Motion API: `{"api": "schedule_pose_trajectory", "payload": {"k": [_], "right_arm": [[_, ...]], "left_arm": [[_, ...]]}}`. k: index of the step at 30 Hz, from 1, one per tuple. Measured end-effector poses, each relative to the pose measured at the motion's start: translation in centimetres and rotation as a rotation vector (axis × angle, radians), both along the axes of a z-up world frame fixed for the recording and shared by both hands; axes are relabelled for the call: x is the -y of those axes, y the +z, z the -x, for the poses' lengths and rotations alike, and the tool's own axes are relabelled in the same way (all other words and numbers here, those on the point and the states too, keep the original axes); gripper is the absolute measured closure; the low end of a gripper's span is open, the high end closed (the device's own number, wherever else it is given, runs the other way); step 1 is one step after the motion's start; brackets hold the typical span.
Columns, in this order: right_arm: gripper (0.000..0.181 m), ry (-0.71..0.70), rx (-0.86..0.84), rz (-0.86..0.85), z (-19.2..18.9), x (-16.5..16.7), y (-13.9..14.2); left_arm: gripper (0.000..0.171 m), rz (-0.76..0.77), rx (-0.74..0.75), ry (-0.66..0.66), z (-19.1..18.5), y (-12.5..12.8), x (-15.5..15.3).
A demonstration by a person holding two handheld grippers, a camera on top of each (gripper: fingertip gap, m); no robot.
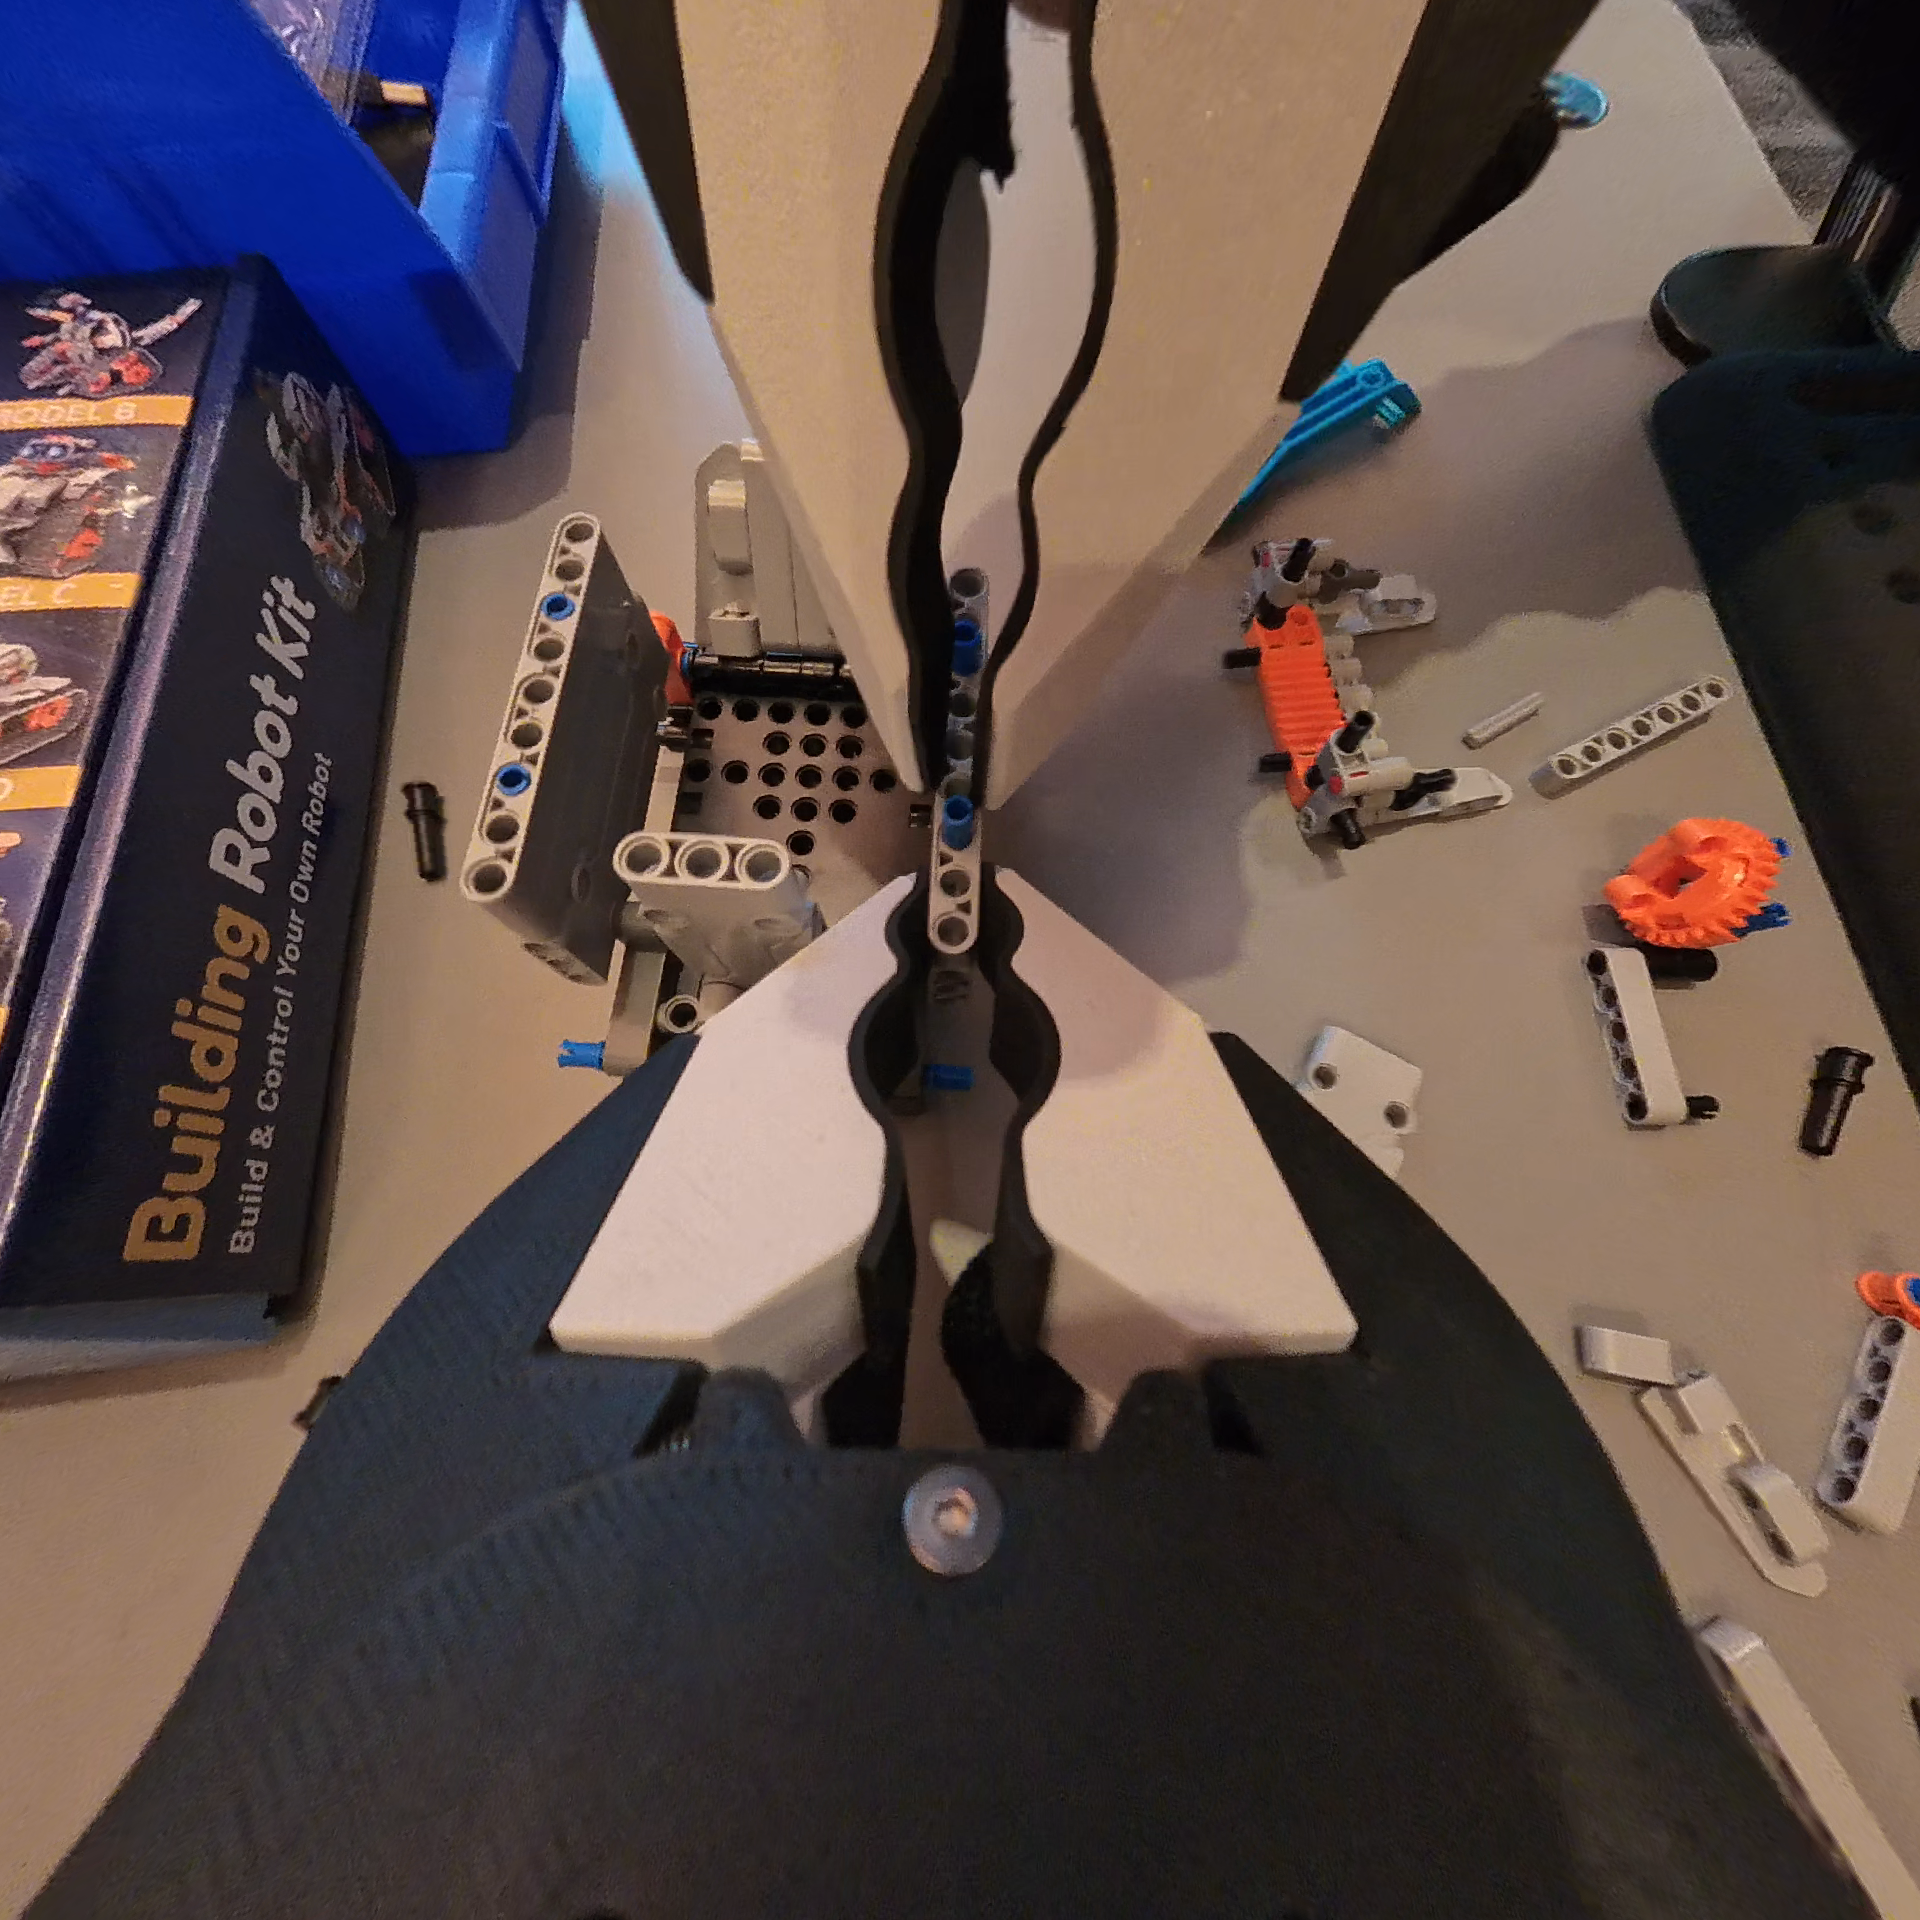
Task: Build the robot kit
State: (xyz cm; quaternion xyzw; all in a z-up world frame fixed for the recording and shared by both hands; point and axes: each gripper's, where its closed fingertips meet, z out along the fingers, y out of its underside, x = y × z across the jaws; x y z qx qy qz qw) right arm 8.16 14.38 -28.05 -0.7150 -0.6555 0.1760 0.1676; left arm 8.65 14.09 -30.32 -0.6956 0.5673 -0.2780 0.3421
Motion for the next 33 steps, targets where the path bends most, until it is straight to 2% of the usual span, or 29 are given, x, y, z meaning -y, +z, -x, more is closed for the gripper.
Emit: {"api": "schedule_pose_trajectory", "payload": {"k": [4, 10, 21, 23, 25, 28, 33], "right_arm": [[0.181, -0.059, -0.094, -0.063, -1.7, -0.5, 2.4], [0.181, -0.037, -0.001, -0.034, -3.1, 0.1, 0.2], [0.181, -0.052, 0.018, 0.003, -2.9, 0.0, -0.1], [0.178, -0.084, -0.019, -0.030, -3.1, -0.4, 0.7], [0.174, -0.125, -0.073, -0.073, -3.5, -0.4, 2.7], [0.169, -0.104, -0.096, -0.110, -3.4, 1.7, 4.1], [0.167, -0.043, -0.068, -0.036, -2.7, 6.7, 1.9]], "left_arm": [[0.167, -0.007, -0.013, -0.021, 0.3, 0.0, 0.2], [0.166, 0.004, -0.010, -0.027, 0.0, 0.0, 0.4], [0.166, 0.036, 0.003, -0.019, 0.1, 0.0, 0.2], [0.166, 0.025, -0.012, -0.022, 0.2, 0.0, 0.2], [0.161, 0.021, -0.059, -0.040, 0.7, 0.1, 0.5], [0.146, 0.024, -0.123, -0.049, 1.9, 0.9, 0.8], [0.141, 0.044, -0.150, -0.057, 4.3, 3.3, 1.8]]}}
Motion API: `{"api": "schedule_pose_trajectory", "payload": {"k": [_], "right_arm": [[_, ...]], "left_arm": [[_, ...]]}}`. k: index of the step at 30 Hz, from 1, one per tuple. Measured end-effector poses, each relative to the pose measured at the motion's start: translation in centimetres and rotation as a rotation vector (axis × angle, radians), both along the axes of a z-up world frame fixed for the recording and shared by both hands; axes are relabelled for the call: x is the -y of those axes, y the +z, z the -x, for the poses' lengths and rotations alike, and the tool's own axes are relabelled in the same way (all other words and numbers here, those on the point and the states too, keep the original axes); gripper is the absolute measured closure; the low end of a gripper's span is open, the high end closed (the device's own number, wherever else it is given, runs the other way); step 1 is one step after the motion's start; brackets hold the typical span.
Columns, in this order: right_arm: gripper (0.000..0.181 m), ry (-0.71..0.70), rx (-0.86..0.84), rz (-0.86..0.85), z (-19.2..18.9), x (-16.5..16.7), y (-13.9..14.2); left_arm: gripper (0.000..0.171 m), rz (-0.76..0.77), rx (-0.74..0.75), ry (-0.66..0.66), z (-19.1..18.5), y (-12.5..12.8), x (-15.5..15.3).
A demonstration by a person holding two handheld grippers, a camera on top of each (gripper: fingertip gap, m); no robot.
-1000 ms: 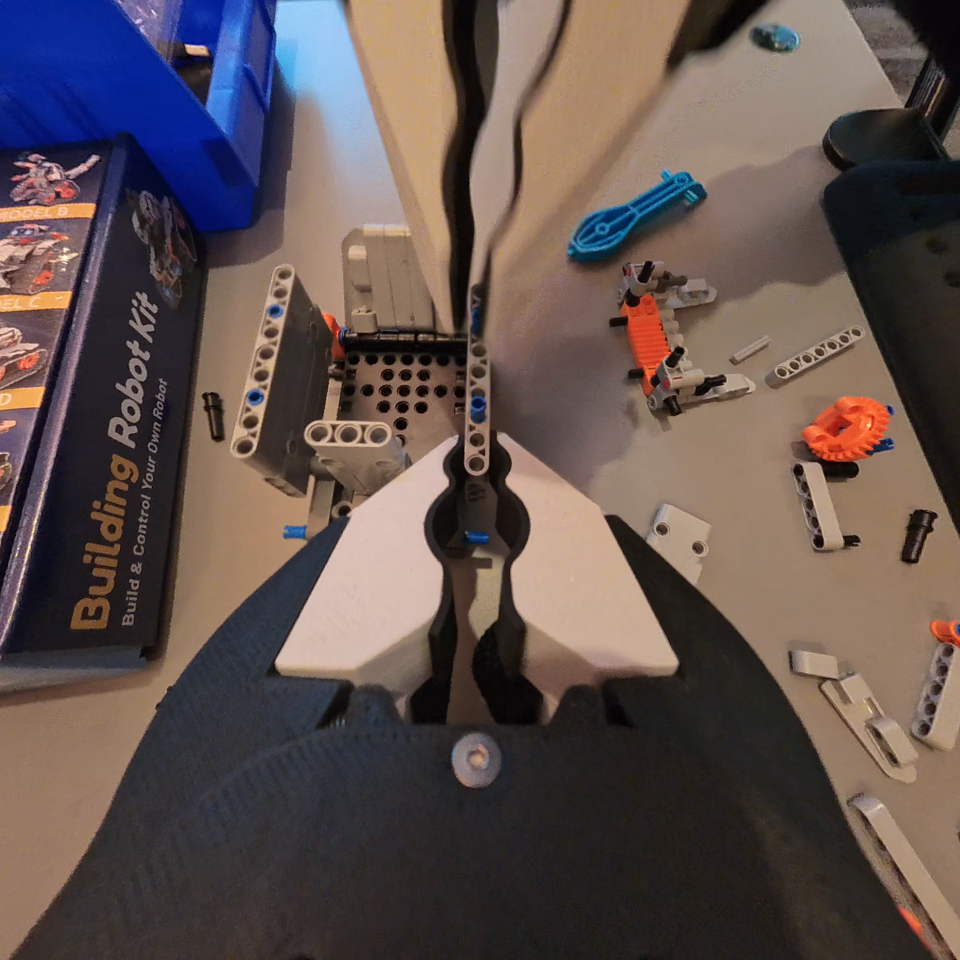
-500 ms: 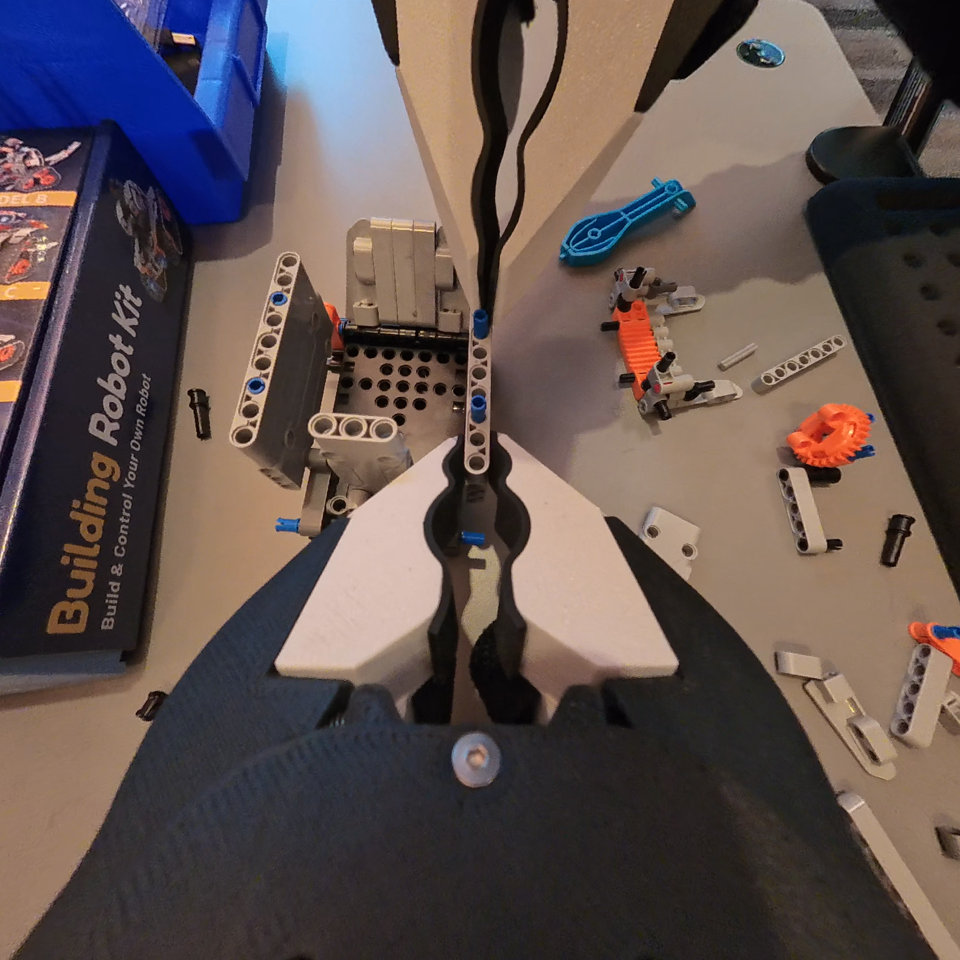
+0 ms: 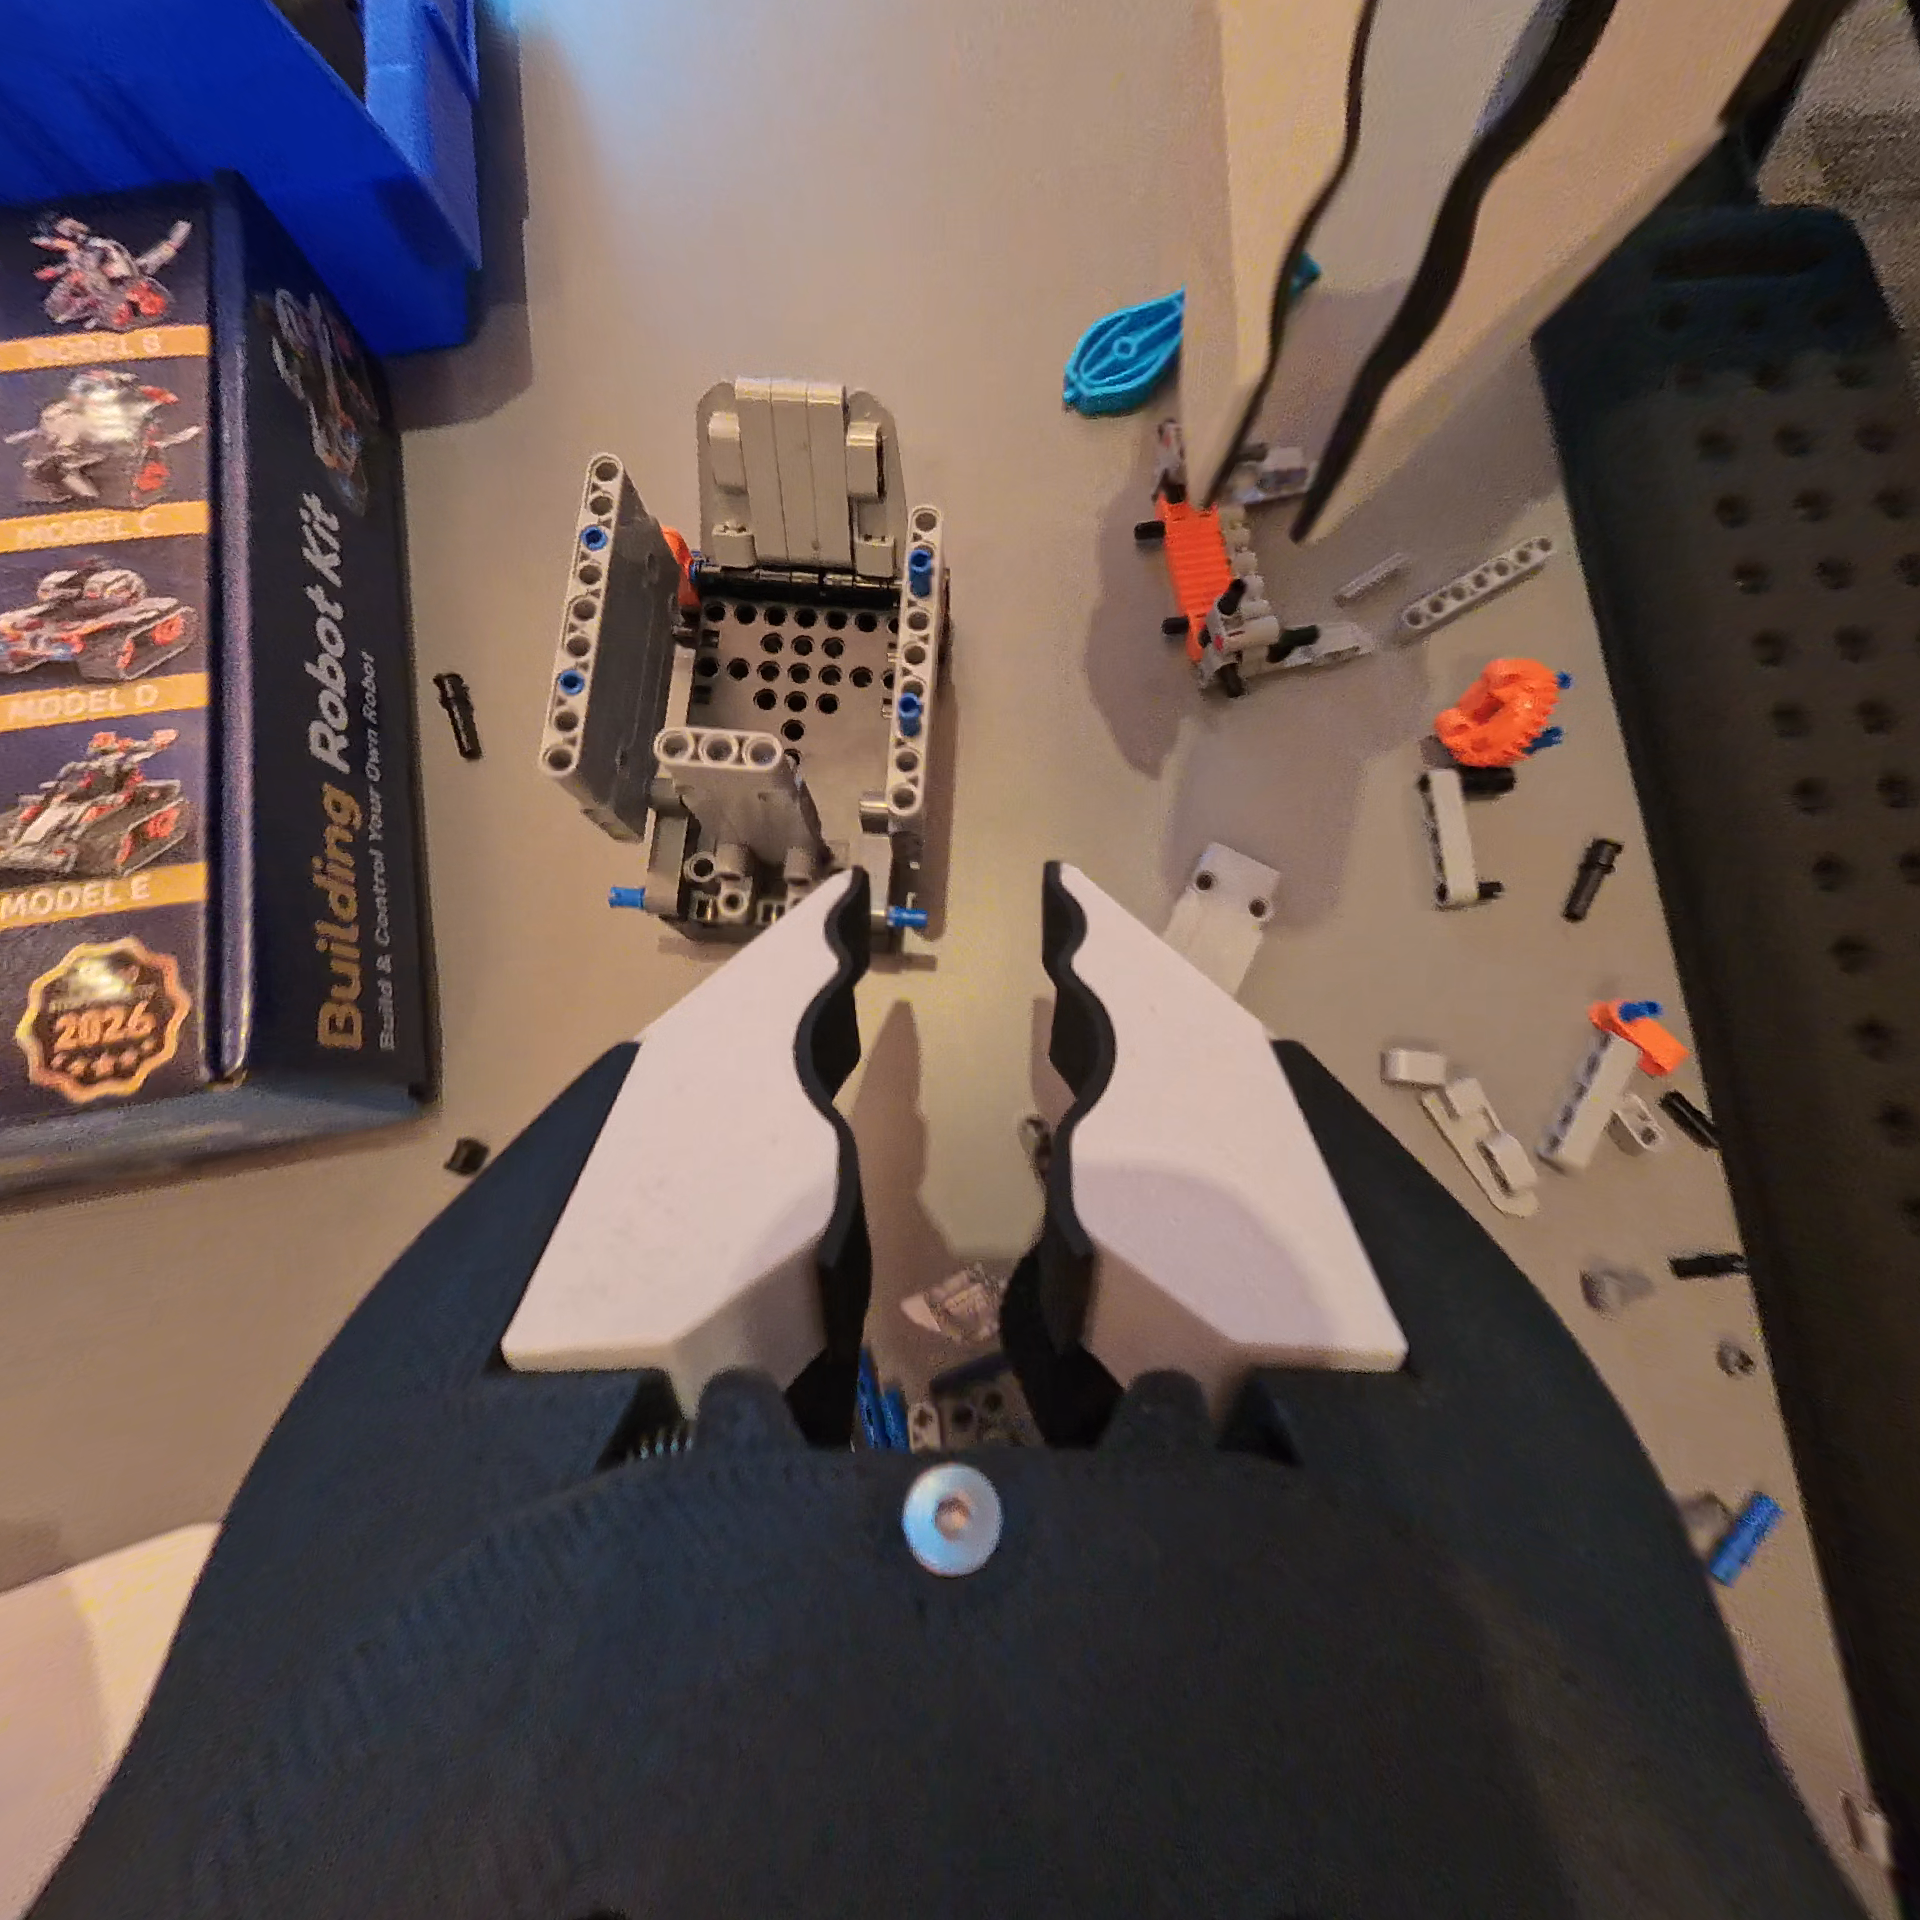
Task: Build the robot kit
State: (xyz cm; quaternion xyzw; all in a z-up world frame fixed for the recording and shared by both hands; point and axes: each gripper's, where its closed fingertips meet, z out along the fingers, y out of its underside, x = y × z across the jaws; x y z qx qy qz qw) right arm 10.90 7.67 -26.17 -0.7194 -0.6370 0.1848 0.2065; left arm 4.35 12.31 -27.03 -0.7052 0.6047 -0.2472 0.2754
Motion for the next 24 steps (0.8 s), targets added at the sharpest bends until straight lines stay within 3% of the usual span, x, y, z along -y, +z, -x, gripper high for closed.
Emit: {"api": "schedule_pose_trajectory", "payload": {"k": [6, 11, 17, 24], "right_arm": [[0.167, 0.035, -0.033, 0.088, 0.9, 4.3, -2.3], [0.167, 0.065, -0.033, 0.066, 2.7, 5.5, -2.8], [0.161, 0.083, -0.097, 0.013, 7.0, 4.7, -1.9], [0.157, 0.034, -0.115, -0.075, 9.9, 1.8, -0.9]], "left_arm": [[0.141, -0.030, -0.089, -0.003, 3.3, 1.9, 2.5], [0.143, -0.060, -0.207, 0.049, 8.0, 3.6, 4.5], [0.147, -0.081, -0.338, 0.213, 15.9, 4.2, 6.2], [0.149, -0.047, -0.400, 0.357, 21.4, 1.6, 7.2]]}}
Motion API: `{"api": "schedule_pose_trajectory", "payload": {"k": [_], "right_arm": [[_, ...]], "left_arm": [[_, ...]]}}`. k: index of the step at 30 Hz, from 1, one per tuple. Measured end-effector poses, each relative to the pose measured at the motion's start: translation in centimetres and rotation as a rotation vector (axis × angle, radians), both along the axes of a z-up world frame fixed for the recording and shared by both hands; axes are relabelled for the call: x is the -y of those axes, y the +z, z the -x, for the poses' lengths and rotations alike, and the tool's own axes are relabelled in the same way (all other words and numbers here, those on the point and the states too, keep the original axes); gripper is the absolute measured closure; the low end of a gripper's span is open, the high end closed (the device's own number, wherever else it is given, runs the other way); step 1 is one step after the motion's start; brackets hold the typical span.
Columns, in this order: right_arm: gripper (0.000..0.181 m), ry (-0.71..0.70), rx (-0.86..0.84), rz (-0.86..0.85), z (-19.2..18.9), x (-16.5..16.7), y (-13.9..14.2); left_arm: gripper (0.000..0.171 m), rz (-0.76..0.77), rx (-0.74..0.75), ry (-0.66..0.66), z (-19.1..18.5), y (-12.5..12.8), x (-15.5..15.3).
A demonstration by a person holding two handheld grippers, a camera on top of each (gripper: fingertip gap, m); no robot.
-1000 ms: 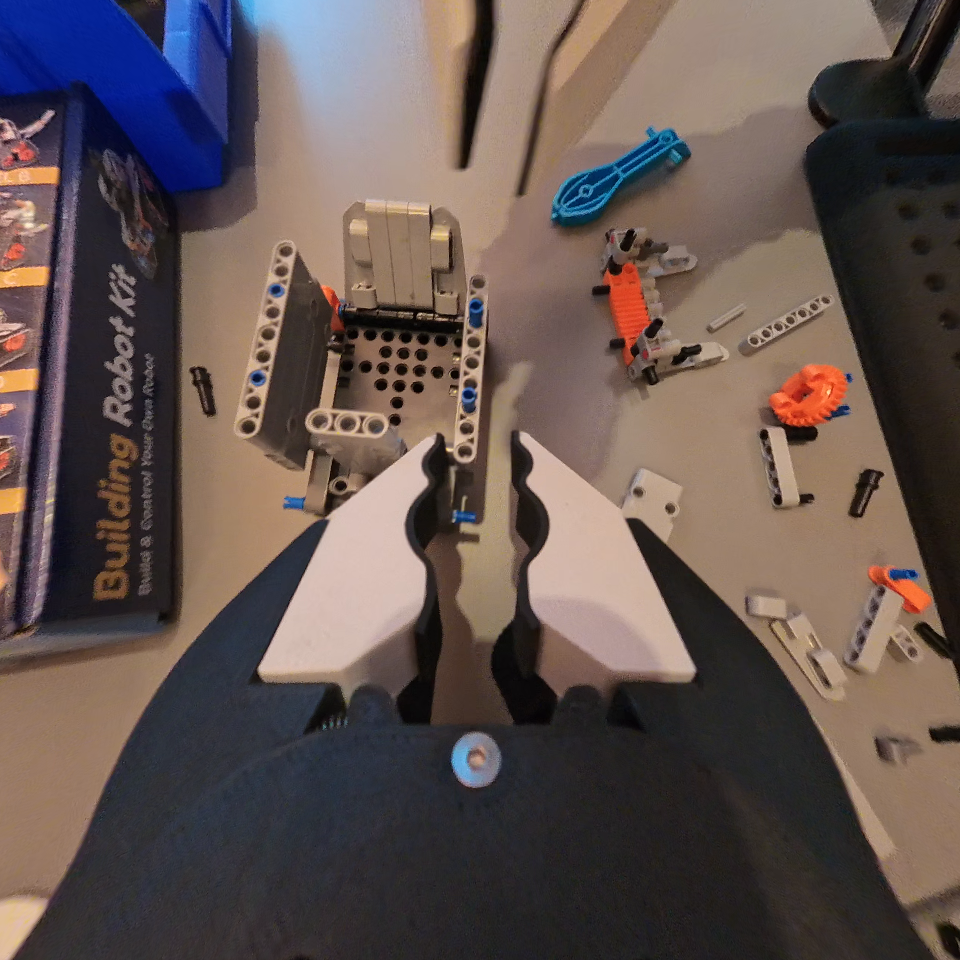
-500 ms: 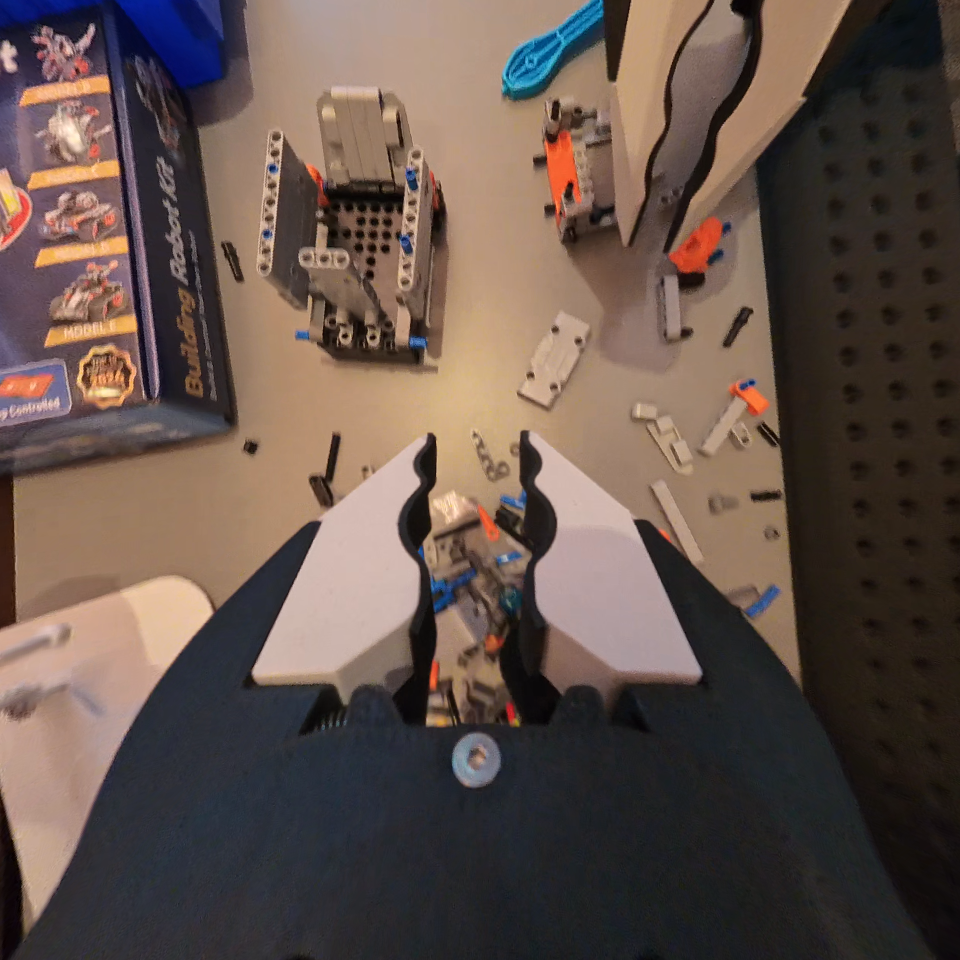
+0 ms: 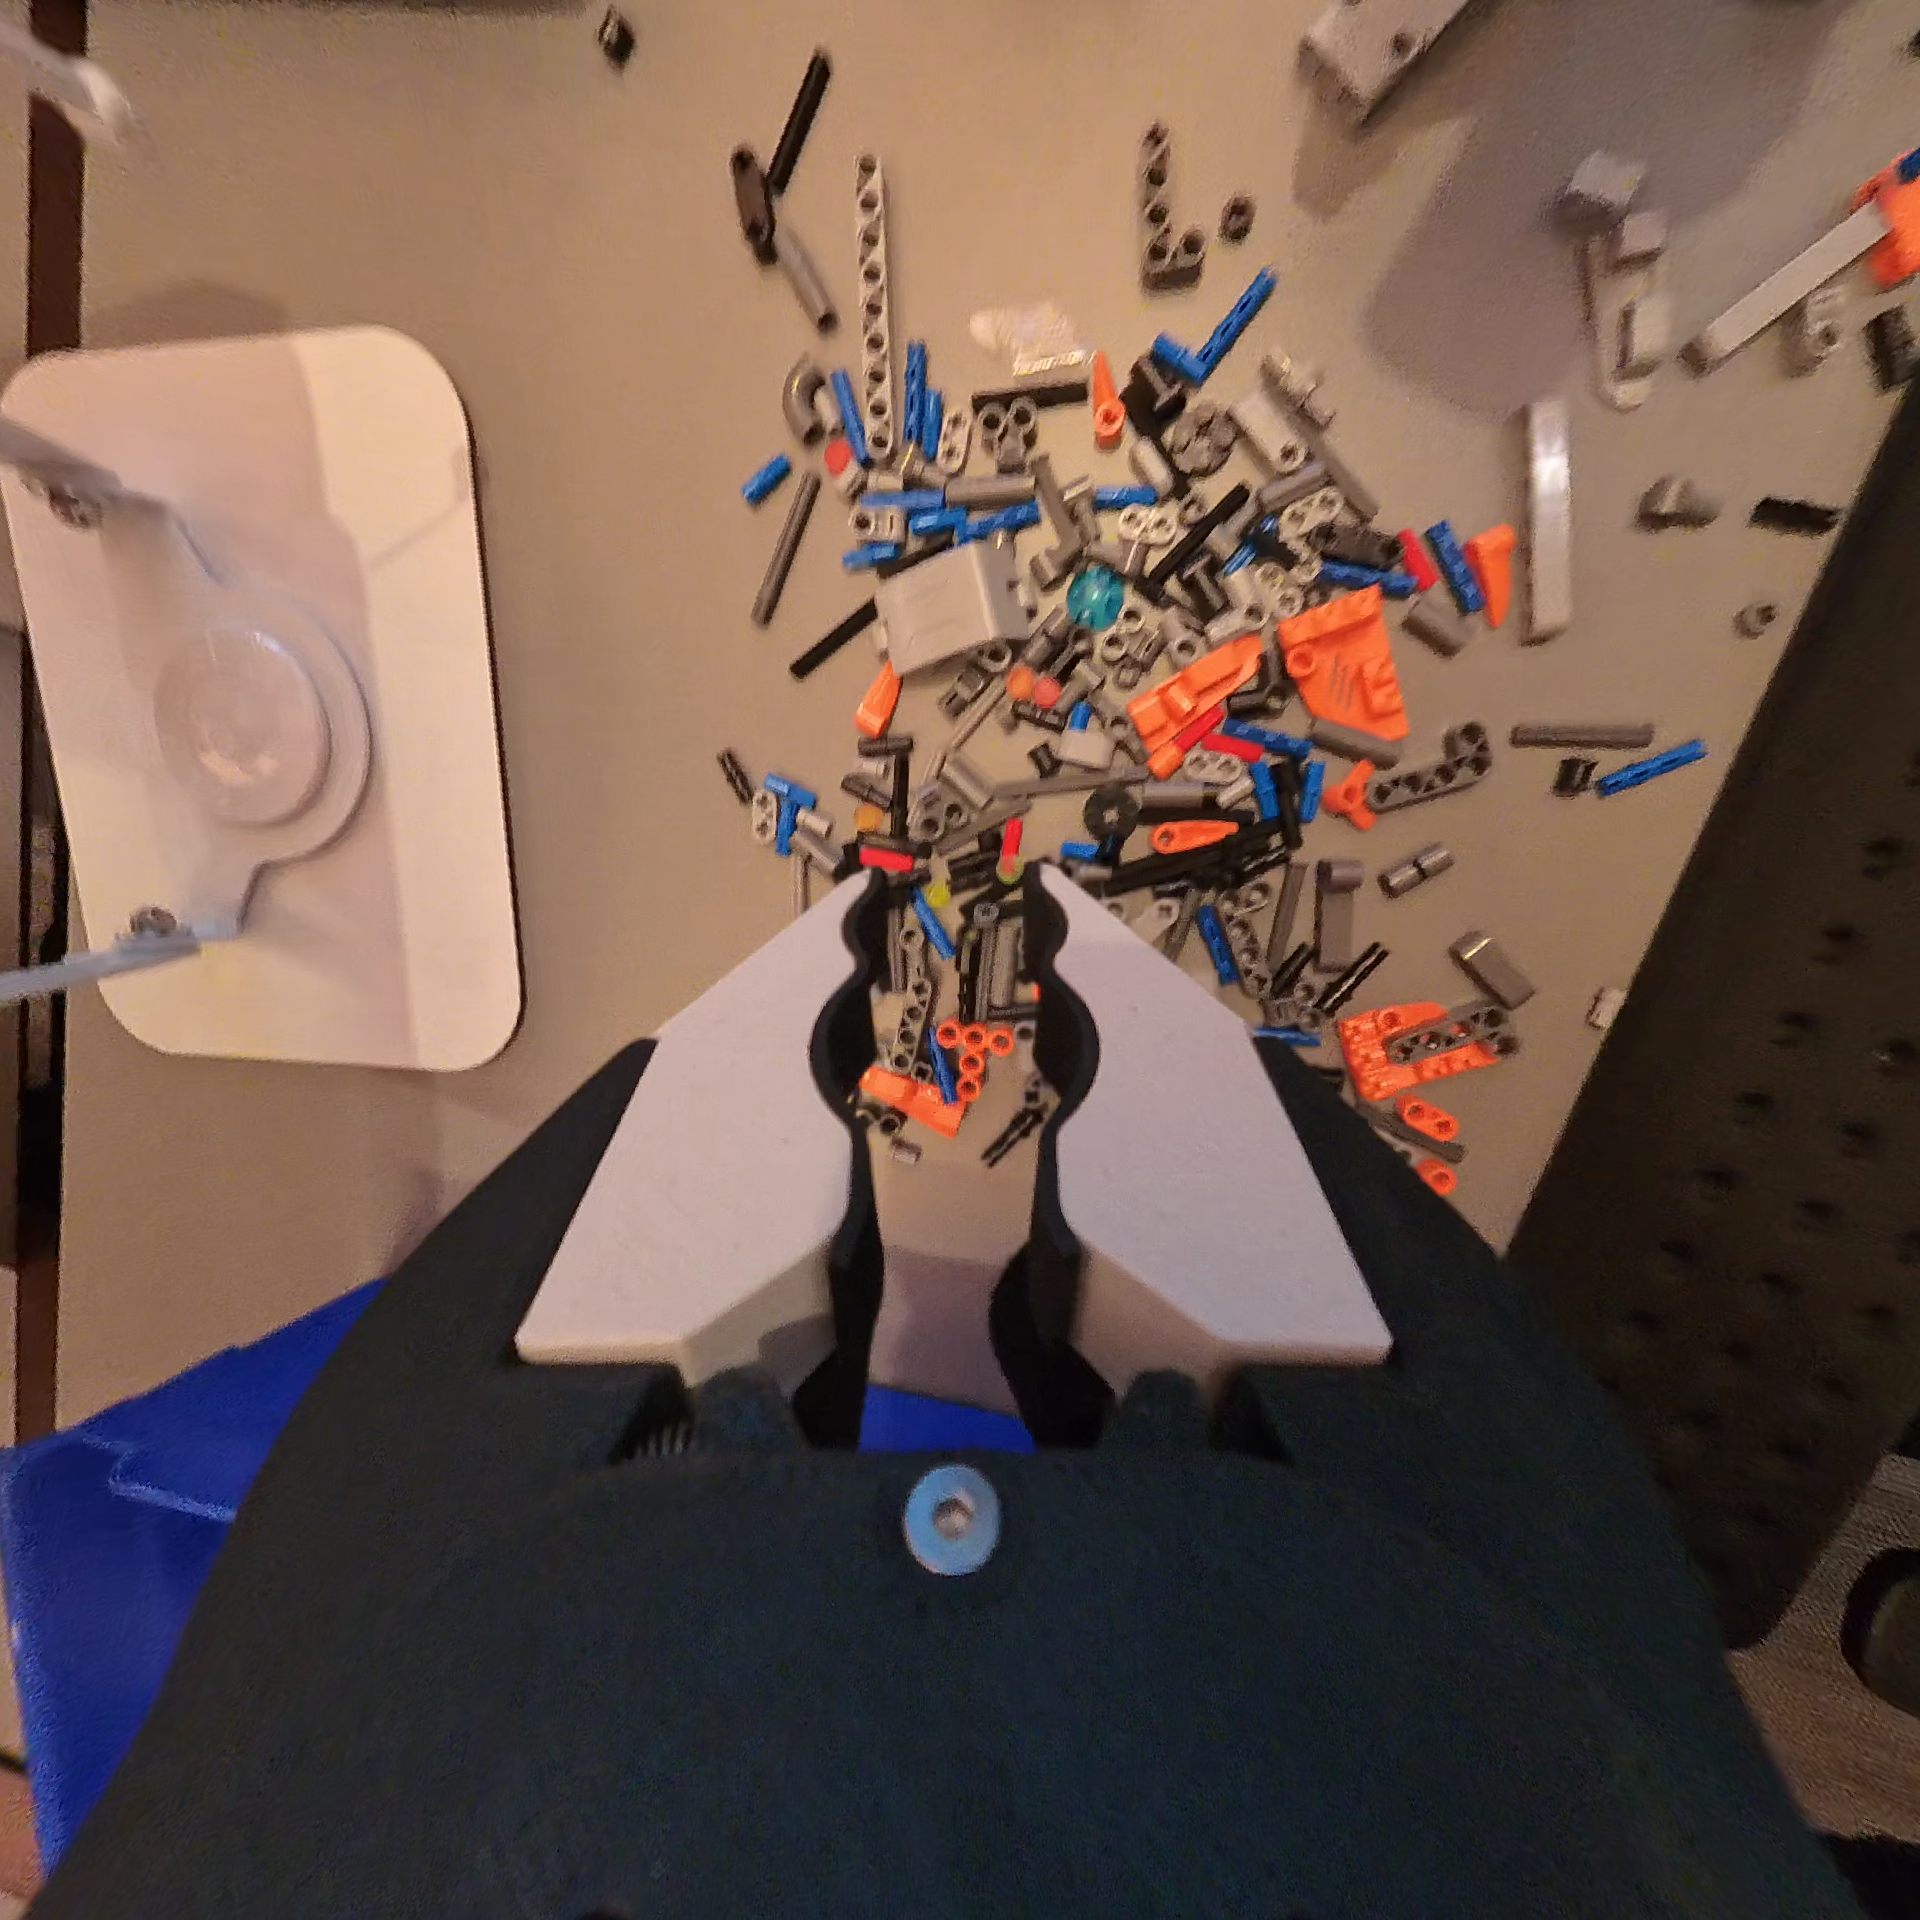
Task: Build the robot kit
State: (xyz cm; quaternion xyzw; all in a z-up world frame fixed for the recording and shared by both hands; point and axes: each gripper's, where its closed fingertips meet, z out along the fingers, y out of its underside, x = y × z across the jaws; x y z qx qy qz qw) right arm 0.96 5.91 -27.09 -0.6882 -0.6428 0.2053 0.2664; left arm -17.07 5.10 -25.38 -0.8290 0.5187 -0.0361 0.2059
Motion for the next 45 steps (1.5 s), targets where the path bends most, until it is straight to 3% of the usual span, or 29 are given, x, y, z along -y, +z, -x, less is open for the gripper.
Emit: {"api": "schedule_pose_trajectory", "payload": {"k": [4, 8, 15, 19, 26, 28, 35, 42, 45], "right_arm": [[0.159, -0.030, 0.063, -0.106, 2.2, -3.2, 0.1], [0.160, 0.021, 0.262, -0.196, 4.4, -6.8, -1.1], [0.159, 0.168, 0.488, -0.166, 6.4, -9.5, -5.1], [0.181, 0.209, 0.475, -0.040, 6.5, -8.7, -6.3], [0.181, 0.197, 0.362, -0.027, 6.3, -8.7, -3.9], [0.161, 0.190, 0.380, -0.046, 6.3, -9.3, -4.0], [0.174, 0.272, 0.512, -0.048, 6.4, -9.6, -6.9], [0.176, 0.270, 0.506, -0.018, 6.2, -9.3, -6.2], [0.167, 0.259, 0.460, 0.009, 7.0, -9.2, -5.8]], "left_arm": [[0.149, 0.005, 0.042, 0.027, 0.0, -0.7, -0.3], [0.150, -0.009, 0.065, 0.033, -1.2, -1.3, -1.2], [0.151, -0.022, 0.148, 0.027, -2.9, -1.4, -2.2], [0.153, -0.023, 0.168, 0.020, -2.9, -1.4, -2.1], [0.153, -0.017, 0.186, -0.005, -4.3, -1.4, -2.3], [0.153, -0.016, 0.186, -0.011, -4.8, -1.4, -2.4], [0.153, -0.021, 0.202, 0.006, -5.2, -1.3, -2.9], [0.153, -0.007, 0.201, 0.022, -4.8, -2.0, -3.3], [0.154, -0.005, 0.215, 0.023, -4.7, -1.9, -3.3]]}}
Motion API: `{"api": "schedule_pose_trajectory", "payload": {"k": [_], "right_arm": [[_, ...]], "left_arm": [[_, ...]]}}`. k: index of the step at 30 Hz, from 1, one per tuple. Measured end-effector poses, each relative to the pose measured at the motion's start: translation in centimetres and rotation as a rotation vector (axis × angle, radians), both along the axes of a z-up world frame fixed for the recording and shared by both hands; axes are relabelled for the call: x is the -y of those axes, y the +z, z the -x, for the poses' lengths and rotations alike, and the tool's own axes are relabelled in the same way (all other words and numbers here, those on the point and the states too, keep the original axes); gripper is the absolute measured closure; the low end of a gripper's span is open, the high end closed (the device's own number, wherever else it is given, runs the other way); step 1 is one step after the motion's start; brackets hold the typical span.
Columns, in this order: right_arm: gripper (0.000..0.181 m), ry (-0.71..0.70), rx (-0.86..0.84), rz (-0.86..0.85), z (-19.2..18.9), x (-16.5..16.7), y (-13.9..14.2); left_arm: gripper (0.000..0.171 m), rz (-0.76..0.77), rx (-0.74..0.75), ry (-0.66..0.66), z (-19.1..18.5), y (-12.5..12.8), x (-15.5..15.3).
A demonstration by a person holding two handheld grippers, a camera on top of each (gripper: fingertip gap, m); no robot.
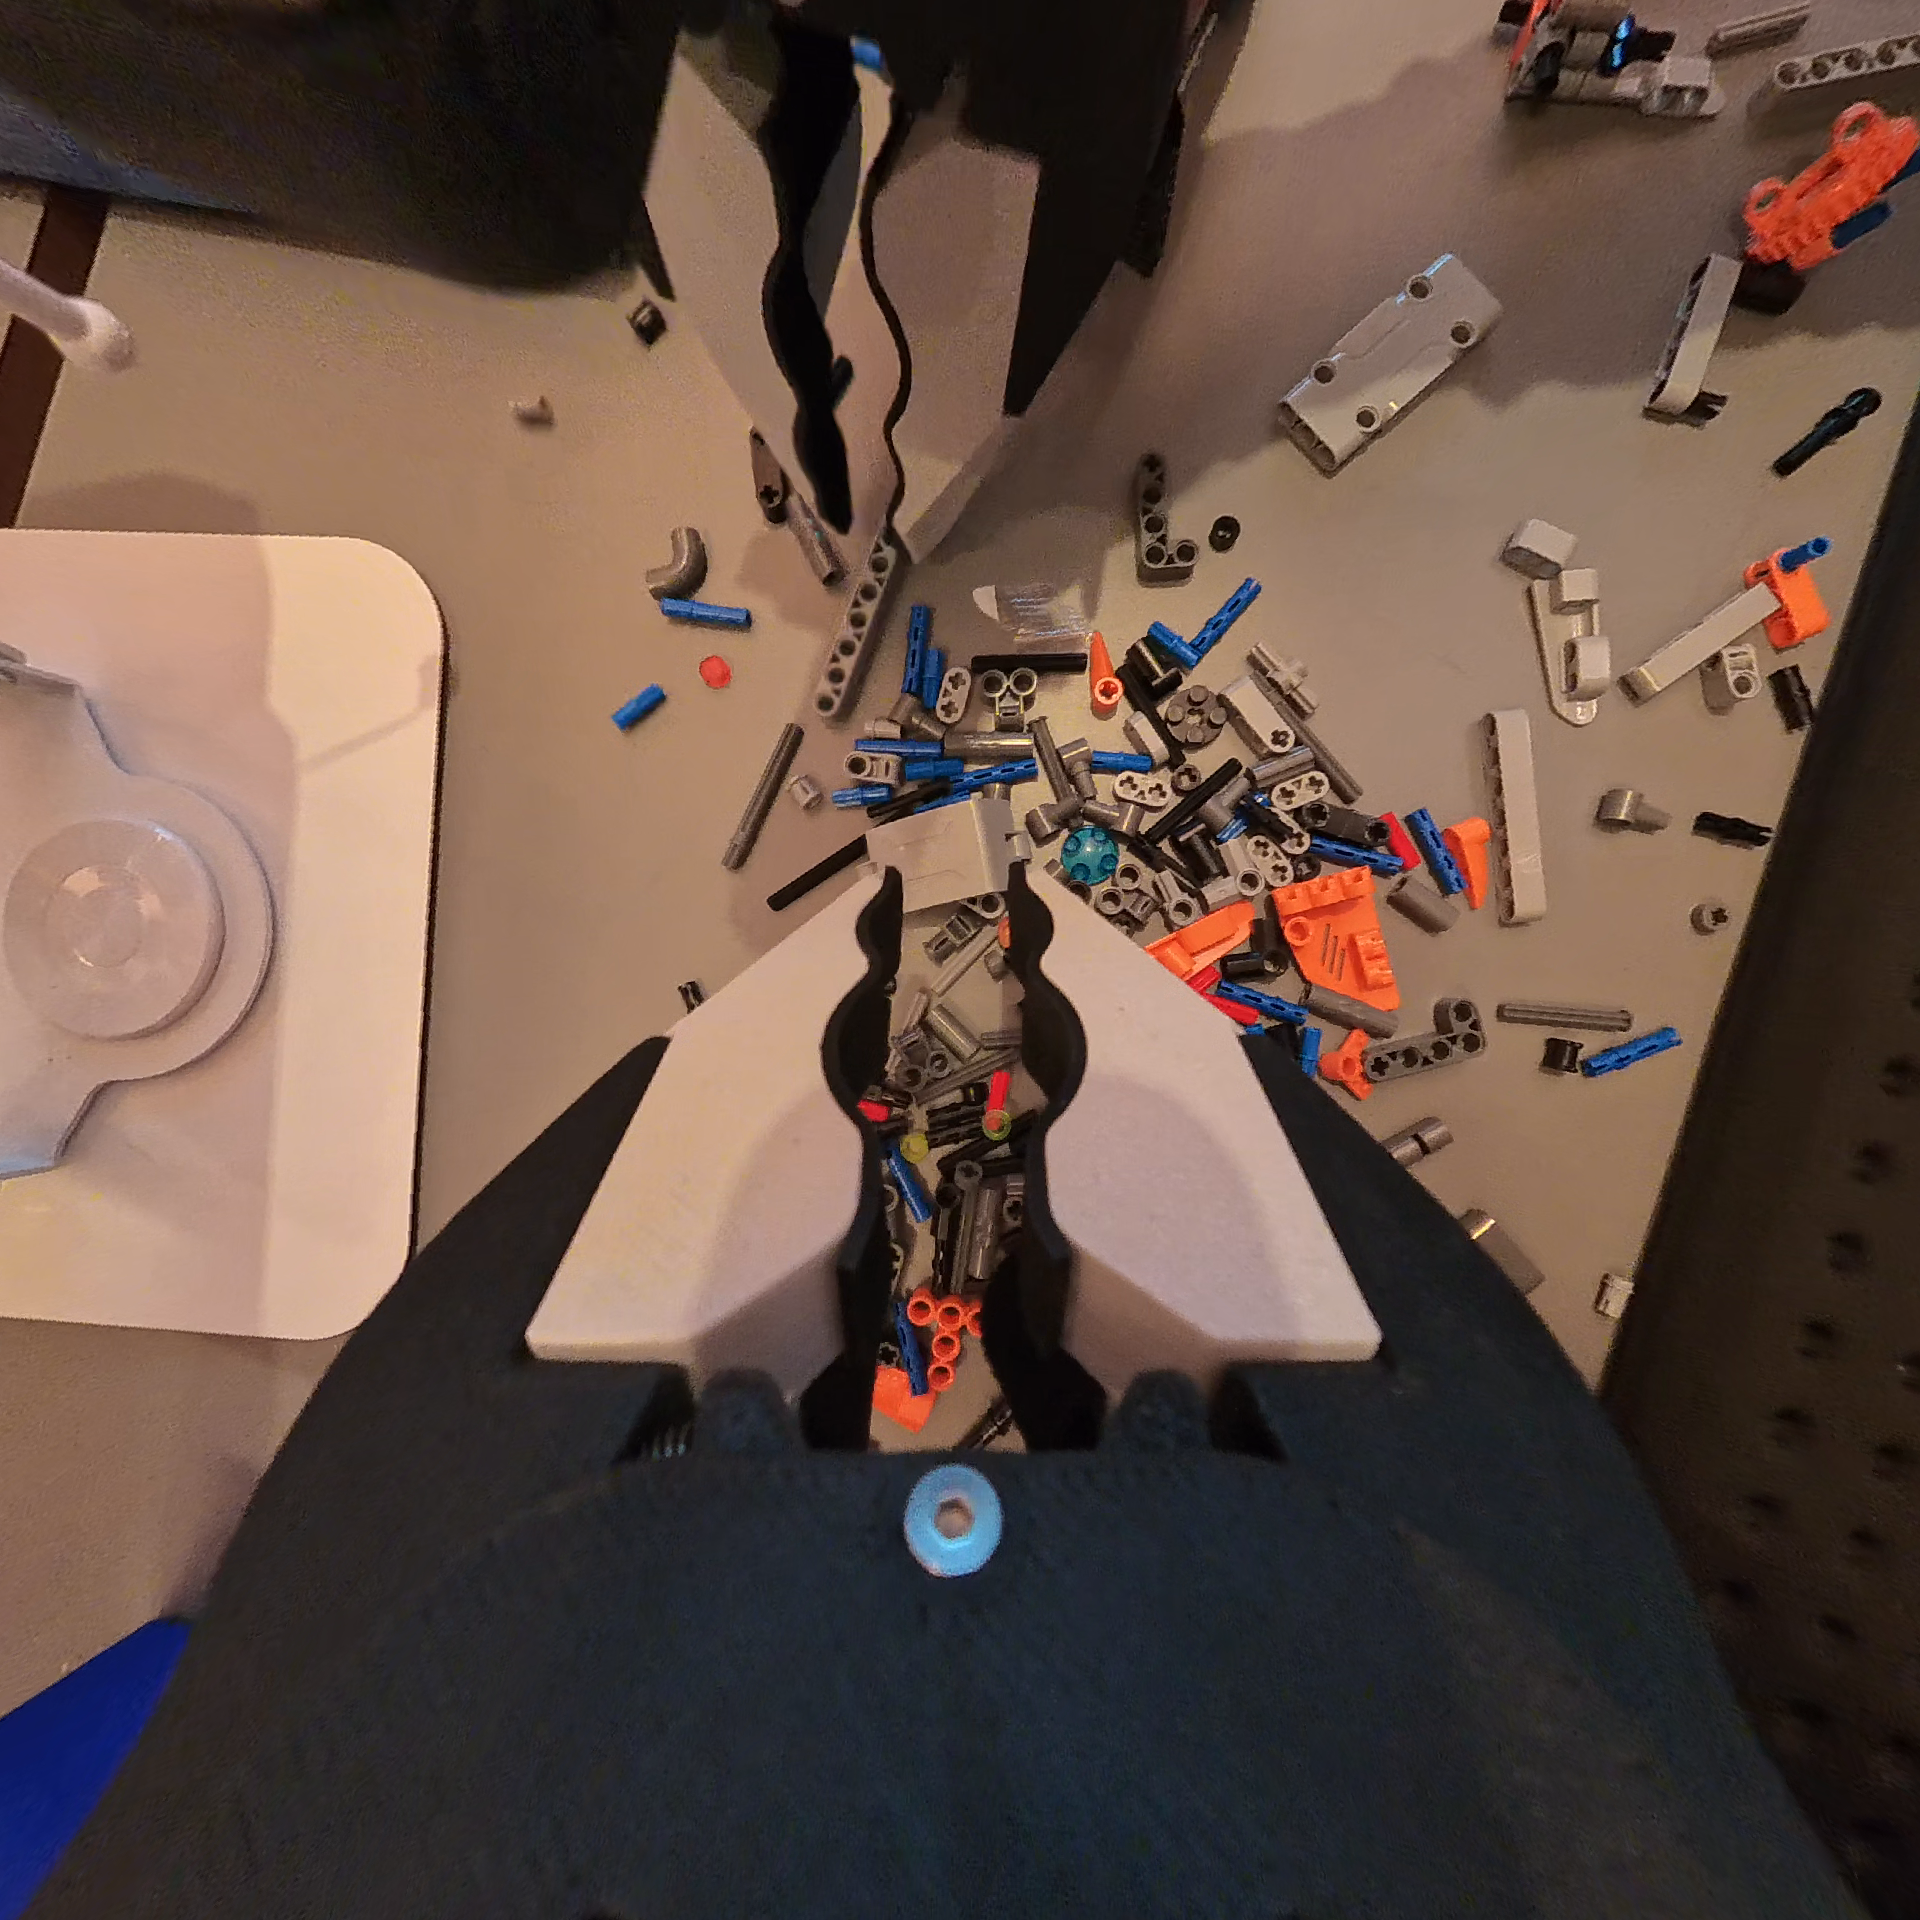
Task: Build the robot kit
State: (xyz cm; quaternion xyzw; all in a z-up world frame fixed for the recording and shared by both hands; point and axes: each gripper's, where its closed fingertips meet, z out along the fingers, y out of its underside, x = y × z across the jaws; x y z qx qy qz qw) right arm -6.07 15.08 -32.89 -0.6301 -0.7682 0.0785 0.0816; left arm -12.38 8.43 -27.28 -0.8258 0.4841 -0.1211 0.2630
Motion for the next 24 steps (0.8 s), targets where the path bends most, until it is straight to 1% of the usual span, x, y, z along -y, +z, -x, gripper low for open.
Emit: {"api": "schedule_pose_trajectory", "payload": {"k": [1, 2, 3, 6, 8, 10, 13, 15, 17, 19, 21, 24], "right_arm": [[0.169, 0.012, 0.029, -0.007, -0.2, 0.0, -0.5], [0.175, 0.031, 0.052, -0.017, -0.4, 0.2, -0.9], [0.175, 0.041, 0.057, -0.018, -0.3, 0.3, -1.1], [0.176, 0.053, 0.048, -0.003, -0.6, 0.9, -0.3], [0.176, 0.032, 0.015, -0.002, -1.3, 0.9, 1.4], [0.176, -0.003, -0.064, 0.006, -2.3, 0.9, 4.1], [0.177, -0.063, -0.146, -0.002, -5.9, 0.6, 8.1], [0.176, -0.109, -0.153, -0.026, -9.2, 0.3, 9.8], [0.176, -0.141, -0.148, -0.030, -12.0, 0.5, 10.5], [0.176, -0.174, -0.131, -0.035, -14.2, 0.5, 10.4], [0.176, -0.186, -0.126, -0.013, -15.6, 0.9, 9.7], [0.176, -0.210, -0.121, 0.002, -17.1, 0.8, 8.4]], "left_arm": [[0.154, 0.003, -0.001, 0.003, 0.1, -0.1, 0.0], [0.154, 0.007, -0.001, 0.003, 0.1, -0.2, 0.0], [0.154, 0.010, -0.001, 0.002, 0.1, -0.3, 0.0], [0.154, 0.012, -0.001, 0.003, 0.2, -0.5, 0.0], [0.153, 0.008, 0.004, 0.007, 0.2, -0.4, -0.1], [0.153, -0.001, 0.020, 0.009, 0.0, -0.1, -0.2], [0.151, -0.013, 0.076, -0.005, -1.3, 0.8, -0.2], [0.148, -0.030, 0.121, -0.037, -3.2, 1.4, -0.2], [0.144, -0.057, 0.140, -0.072, -5.7, 1.7, -0.4], [0.143, -0.077, 0.151, -0.116, -8.6, 1.6, -0.6], [0.139, -0.085, 0.160, -0.140, -11.4, 0.9, -1.4], [0.132, -0.034, 0.217, -0.169, -15.6, -0.4, -2.4]]}}
